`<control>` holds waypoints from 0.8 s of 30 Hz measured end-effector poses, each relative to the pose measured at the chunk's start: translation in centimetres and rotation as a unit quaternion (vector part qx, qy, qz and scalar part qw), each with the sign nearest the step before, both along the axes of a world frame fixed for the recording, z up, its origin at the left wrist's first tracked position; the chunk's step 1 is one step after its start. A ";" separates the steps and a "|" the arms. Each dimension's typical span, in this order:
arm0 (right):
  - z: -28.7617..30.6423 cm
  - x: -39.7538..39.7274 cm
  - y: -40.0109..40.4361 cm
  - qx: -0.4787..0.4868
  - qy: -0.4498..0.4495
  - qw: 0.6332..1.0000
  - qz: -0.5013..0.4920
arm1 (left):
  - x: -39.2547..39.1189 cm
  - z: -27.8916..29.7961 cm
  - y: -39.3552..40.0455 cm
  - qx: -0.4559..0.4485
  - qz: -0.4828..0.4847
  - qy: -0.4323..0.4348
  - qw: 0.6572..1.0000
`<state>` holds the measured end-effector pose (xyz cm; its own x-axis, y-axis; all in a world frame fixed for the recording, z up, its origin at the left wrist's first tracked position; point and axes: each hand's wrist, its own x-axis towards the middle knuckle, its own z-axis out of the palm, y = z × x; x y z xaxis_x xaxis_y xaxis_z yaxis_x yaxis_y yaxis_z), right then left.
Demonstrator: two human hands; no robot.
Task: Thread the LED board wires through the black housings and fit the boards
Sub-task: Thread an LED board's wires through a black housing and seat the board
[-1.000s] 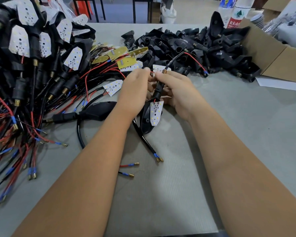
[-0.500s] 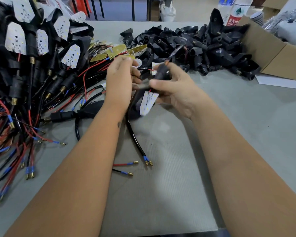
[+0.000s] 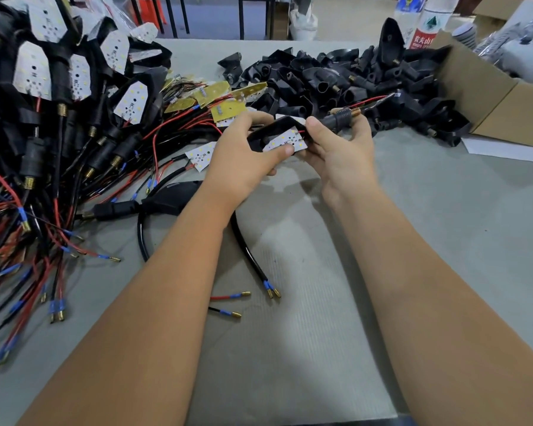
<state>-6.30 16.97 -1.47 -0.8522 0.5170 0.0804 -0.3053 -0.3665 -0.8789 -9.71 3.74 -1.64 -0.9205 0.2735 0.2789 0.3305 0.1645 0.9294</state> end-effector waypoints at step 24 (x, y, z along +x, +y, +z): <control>-0.3 0.0 -0.2 -0.024 0.002 0.997 -0.070 | -0.2 -0.3 0.2 -0.194 0.121 0.155 0.961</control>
<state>-6.25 16.81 -1.79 -0.7718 0.6335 0.0559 -0.3595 -0.3622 -0.8600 -9.88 3.92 -1.90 -0.8595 0.2005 0.4701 0.4897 0.5862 0.6454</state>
